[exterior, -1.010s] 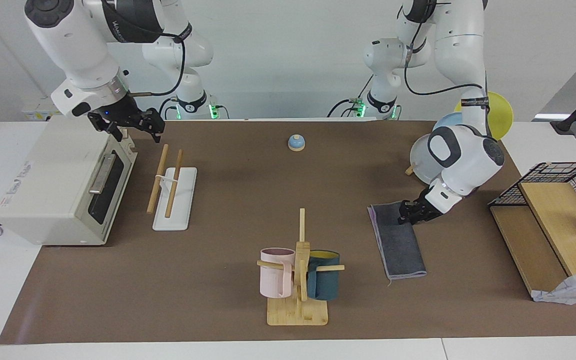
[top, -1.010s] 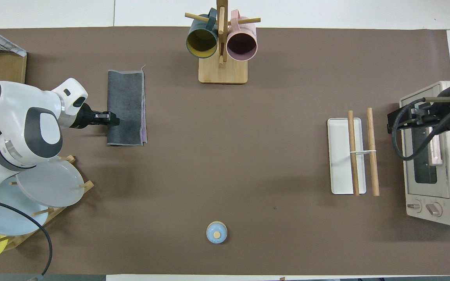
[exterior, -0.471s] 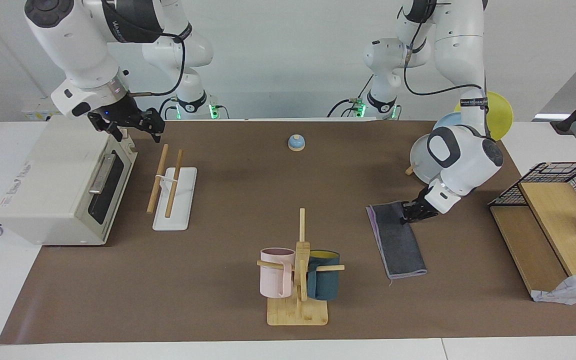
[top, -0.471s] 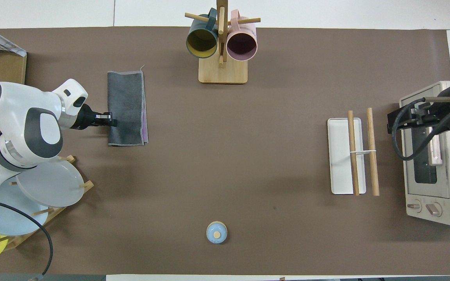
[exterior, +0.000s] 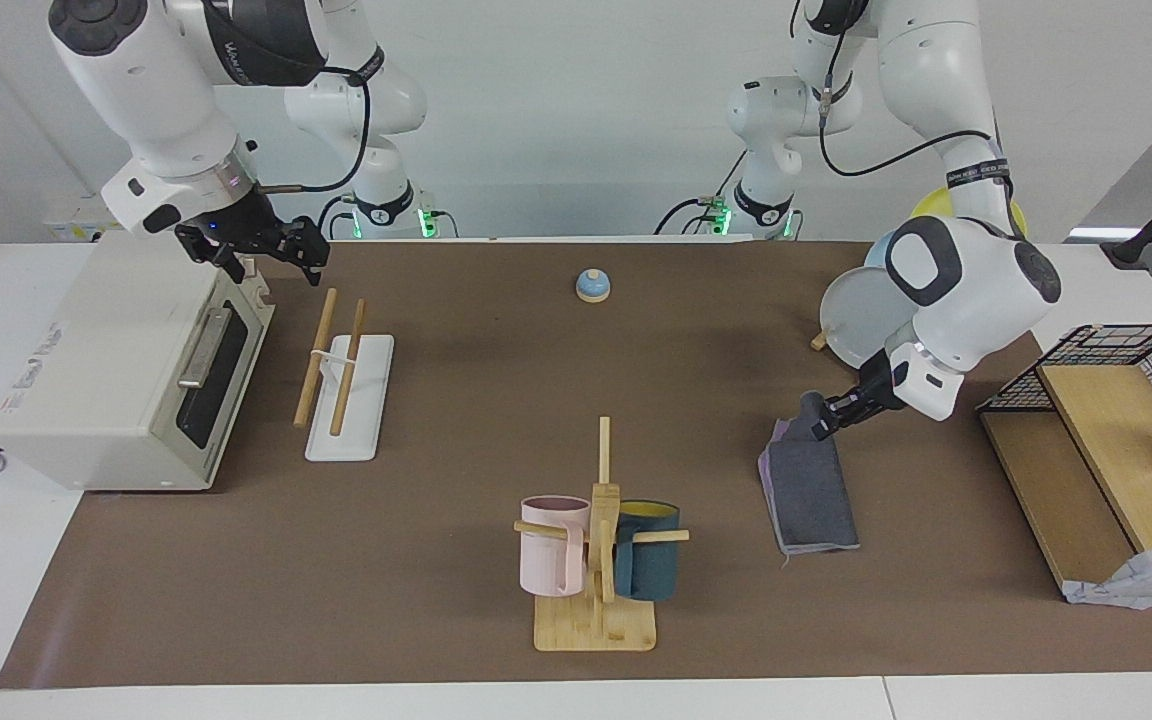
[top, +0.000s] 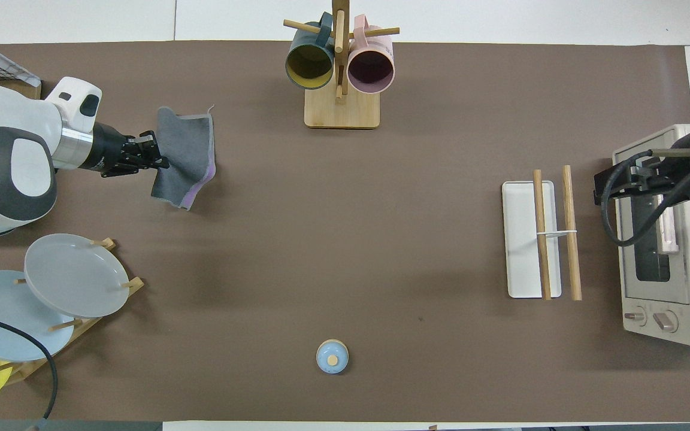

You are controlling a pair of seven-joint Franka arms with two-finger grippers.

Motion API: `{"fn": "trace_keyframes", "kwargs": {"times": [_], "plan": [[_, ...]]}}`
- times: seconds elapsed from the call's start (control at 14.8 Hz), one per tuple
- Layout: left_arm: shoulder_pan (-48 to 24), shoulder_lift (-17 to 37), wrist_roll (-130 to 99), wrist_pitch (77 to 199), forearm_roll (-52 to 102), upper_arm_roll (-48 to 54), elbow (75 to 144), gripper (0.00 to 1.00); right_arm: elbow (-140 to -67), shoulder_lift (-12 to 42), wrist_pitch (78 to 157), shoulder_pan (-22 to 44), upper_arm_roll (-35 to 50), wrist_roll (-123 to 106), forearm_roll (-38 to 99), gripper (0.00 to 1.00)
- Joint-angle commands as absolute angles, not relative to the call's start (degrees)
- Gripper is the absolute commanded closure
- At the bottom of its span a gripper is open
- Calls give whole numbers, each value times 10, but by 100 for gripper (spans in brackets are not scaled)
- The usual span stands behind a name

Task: Fold towel and hang on rack
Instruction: 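Lift the towel with the left gripper while the right gripper approaches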

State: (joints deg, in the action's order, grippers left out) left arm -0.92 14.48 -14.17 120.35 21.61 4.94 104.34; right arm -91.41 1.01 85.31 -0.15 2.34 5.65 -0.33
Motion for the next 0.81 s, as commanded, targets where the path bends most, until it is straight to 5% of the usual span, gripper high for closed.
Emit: {"fn": "trace_keyframes", "kwargs": {"times": [0.0, 0.27, 0.74], "plan": [[-29, 131, -292, 1155, 174, 53, 1006, 100, -921, -3, 848, -5, 26, 49, 8, 0], [-29, 118, -521, 1137, 146, 95, 972, 100, -946, -10, 896, 5, 28, 93, 108, 0], [-29, 49, -944, 1140, 165, 145, 967, 100, -1101, -65, 1041, 30, 31, 335, 336, 0]]}}
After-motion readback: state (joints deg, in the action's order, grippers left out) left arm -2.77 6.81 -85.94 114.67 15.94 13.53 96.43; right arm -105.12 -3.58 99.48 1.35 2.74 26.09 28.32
